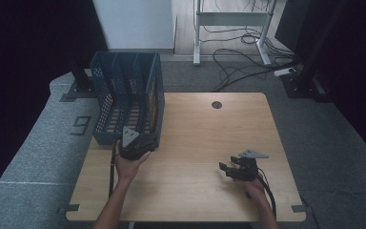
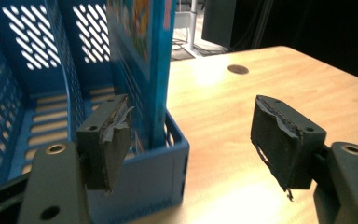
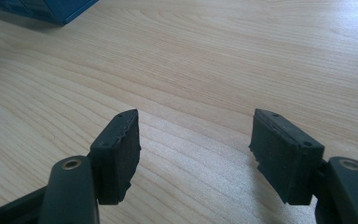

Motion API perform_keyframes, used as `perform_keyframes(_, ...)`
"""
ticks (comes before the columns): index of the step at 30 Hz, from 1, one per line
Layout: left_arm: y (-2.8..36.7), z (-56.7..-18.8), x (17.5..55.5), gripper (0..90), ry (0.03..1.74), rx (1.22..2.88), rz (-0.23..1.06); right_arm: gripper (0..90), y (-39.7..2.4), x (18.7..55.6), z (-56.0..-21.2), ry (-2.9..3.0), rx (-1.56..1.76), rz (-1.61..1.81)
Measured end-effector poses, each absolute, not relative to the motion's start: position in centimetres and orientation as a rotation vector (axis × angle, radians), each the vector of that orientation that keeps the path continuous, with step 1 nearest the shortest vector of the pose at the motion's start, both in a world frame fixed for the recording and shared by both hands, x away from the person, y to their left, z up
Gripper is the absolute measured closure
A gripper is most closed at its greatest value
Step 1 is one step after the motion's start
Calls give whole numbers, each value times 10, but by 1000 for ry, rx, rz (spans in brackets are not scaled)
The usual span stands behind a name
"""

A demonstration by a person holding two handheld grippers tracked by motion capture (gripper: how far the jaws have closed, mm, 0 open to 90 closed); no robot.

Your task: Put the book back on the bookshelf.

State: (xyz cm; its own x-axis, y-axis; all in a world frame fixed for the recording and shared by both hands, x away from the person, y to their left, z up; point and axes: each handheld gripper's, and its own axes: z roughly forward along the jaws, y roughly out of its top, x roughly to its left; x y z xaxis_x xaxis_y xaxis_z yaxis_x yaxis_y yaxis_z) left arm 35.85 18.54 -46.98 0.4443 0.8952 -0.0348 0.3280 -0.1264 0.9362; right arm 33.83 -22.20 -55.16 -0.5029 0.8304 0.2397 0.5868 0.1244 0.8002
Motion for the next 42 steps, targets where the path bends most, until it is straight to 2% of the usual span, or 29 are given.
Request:
perform_keyframes(25,191,-527,309,294,1069,1854,550,318,-227,340,-553,2132,1403,1276)
perform_keyframes(42,196,-529,302,294,1083,1852,549,314,-227,340,-553,2130,1400,1224)
